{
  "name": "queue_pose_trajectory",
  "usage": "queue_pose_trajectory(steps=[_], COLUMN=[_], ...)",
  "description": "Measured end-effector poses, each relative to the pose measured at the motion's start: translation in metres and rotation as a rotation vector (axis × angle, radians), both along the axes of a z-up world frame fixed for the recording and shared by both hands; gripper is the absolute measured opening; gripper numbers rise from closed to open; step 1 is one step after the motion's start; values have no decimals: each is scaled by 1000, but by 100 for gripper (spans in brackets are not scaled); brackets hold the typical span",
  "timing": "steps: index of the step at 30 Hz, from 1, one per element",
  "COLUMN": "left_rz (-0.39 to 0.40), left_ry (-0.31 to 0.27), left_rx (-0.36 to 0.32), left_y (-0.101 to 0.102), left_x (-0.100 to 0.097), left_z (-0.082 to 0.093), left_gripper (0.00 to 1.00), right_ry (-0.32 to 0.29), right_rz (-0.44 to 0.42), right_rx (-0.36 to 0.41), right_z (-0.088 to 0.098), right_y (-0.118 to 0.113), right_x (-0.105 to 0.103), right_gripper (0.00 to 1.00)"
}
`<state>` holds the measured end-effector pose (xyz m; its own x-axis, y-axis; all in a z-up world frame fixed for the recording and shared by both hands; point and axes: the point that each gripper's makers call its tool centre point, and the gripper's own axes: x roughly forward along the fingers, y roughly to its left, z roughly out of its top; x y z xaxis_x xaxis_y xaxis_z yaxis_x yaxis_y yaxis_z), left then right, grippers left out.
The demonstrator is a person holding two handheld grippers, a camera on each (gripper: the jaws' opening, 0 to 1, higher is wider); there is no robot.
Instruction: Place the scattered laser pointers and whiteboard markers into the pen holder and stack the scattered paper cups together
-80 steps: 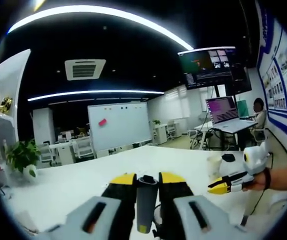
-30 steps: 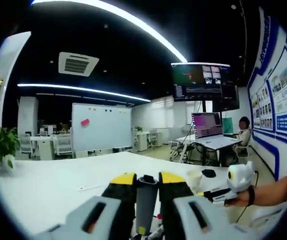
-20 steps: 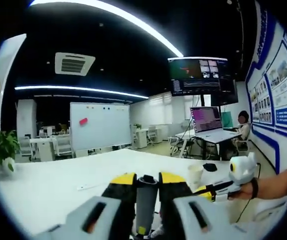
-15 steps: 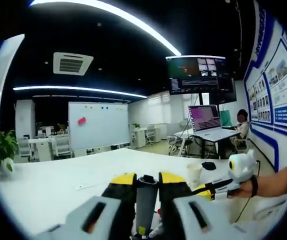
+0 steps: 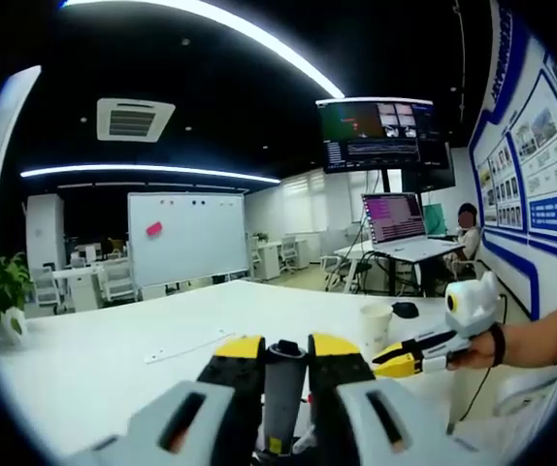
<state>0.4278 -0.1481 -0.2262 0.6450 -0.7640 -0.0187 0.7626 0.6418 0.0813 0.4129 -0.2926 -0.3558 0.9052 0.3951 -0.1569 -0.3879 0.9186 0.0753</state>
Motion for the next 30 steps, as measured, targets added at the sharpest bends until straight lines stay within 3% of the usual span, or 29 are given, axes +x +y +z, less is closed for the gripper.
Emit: queue_pose_trajectory(steps=[30], left_rz=[-11], left_ry=[54], left_rx=[63], left_y=[2], left_x=[7], left_z=[-37], left_gripper=[18], right_ry=[-35], right_rz=[52], right_rx=[-9], right_z=[8], right_y=[13], right_x=[-13], right_gripper=[18])
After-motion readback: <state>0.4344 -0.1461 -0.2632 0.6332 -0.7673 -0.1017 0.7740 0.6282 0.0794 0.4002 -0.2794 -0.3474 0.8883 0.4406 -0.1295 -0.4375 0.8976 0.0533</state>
